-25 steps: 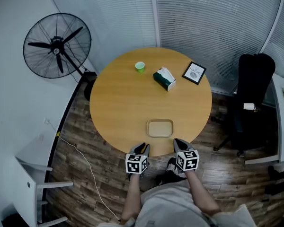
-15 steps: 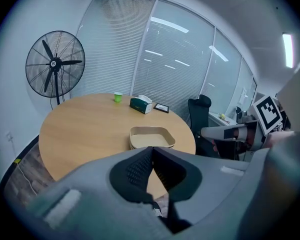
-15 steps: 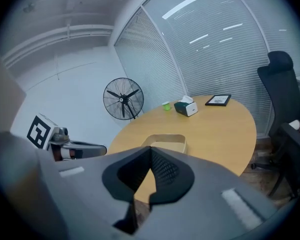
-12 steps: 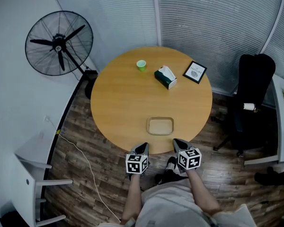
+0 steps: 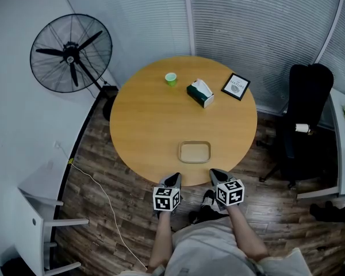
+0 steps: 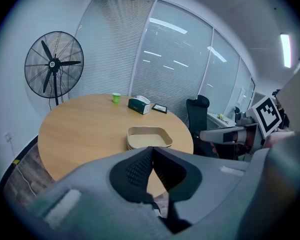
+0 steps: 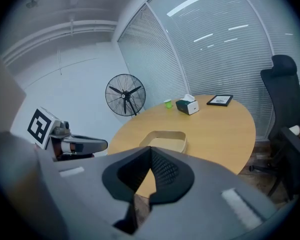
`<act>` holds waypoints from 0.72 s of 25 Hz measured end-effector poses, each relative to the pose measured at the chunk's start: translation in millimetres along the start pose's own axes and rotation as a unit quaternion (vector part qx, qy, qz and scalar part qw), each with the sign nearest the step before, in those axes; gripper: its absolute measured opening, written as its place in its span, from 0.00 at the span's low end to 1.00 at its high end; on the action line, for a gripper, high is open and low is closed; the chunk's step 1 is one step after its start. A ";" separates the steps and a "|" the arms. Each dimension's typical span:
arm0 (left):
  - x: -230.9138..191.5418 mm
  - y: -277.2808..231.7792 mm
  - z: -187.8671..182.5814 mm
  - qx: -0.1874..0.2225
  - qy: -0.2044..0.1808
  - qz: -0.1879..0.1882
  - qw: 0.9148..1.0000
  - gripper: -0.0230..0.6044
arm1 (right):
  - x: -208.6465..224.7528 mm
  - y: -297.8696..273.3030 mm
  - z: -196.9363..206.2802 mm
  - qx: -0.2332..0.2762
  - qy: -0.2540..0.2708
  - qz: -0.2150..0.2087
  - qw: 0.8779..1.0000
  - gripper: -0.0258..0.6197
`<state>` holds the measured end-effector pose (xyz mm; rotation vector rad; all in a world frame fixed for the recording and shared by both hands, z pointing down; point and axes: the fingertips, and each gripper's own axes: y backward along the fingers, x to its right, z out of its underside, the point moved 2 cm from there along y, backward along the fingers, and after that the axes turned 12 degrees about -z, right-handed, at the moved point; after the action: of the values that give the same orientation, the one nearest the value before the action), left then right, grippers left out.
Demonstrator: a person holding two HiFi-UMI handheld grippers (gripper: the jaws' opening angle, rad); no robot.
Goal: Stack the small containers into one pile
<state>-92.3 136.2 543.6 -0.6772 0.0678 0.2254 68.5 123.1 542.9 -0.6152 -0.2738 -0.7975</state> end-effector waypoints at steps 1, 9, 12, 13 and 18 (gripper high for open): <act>-0.3 0.3 0.1 0.000 0.000 0.000 1.000 0.05 | -0.6 -0.3 0.0 -0.001 0.001 0.000 1.000 0.04; -2.6 0.4 -4.8 0.004 0.002 0.002 1.000 0.05 | -2.3 -3.0 -1.2 -0.001 -0.003 -0.003 1.000 0.04; -1.1 0.1 -6.4 0.006 0.001 0.002 1.000 0.05 | -1.4 -1.9 -2.2 -0.003 0.001 -0.004 1.000 0.04; -0.6 0.2 -6.9 0.006 0.001 0.002 1.000 0.05 | -1.6 -1.7 -2.7 -0.003 0.002 -0.005 1.000 0.04; 0.7 -1.4 -8.7 0.008 0.001 0.001 1.000 0.05 | -1.5 -2.9 -1.7 -0.008 0.007 -0.008 1.000 0.04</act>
<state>-91.2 129.9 537.6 -0.6613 0.0719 0.2269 65.4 121.4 542.1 -0.6227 -0.2611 -0.8205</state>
